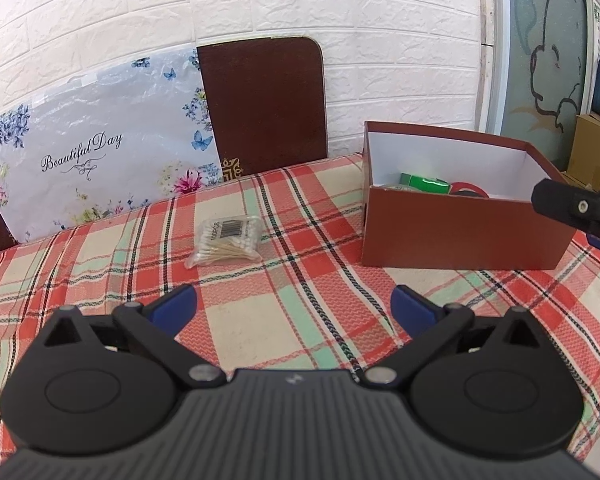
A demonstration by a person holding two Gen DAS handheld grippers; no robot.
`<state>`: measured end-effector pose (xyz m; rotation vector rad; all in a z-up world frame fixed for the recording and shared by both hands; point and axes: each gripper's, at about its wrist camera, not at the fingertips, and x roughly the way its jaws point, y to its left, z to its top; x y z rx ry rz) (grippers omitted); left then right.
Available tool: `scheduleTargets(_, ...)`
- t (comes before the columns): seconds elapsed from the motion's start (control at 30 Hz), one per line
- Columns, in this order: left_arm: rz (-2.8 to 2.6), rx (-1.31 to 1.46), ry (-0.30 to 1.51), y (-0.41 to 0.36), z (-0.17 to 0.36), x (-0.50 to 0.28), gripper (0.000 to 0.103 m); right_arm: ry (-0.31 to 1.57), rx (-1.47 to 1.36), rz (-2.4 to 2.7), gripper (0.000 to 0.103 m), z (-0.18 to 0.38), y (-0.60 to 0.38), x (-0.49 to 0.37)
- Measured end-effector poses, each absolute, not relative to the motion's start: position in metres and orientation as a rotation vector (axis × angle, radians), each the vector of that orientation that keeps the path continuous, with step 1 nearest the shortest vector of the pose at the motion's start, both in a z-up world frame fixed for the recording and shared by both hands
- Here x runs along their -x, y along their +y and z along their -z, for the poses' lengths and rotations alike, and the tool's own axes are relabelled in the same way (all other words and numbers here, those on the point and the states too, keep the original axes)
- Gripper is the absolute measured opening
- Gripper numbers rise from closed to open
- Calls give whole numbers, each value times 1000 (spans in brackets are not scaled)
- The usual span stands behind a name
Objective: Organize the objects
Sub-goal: 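Move the left tool back to the clear bag of cotton swabs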
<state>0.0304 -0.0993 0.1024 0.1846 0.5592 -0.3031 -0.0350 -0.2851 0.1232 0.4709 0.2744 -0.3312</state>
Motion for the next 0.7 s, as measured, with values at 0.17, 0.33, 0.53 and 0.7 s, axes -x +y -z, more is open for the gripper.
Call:
scheduleTargets(0.17, 293, -180, 578, -95, -96, -38, 103, 293, -462, 331, 93, -120, -281, 27)
scheduleTargets(0.33, 269, -162, 601, -86, -89, -48, 103, 326, -440, 319, 93, -115, -273, 17)
scheduleTargets(0.53, 206, -147, 631, -66, -77, -67, 103, 375, -403, 292, 93, -106, -261, 0)
scheduleTargets(0.7, 153, -112, 658, -44, -69, -83, 103, 427, -373, 261, 93, -97, -249, -14)
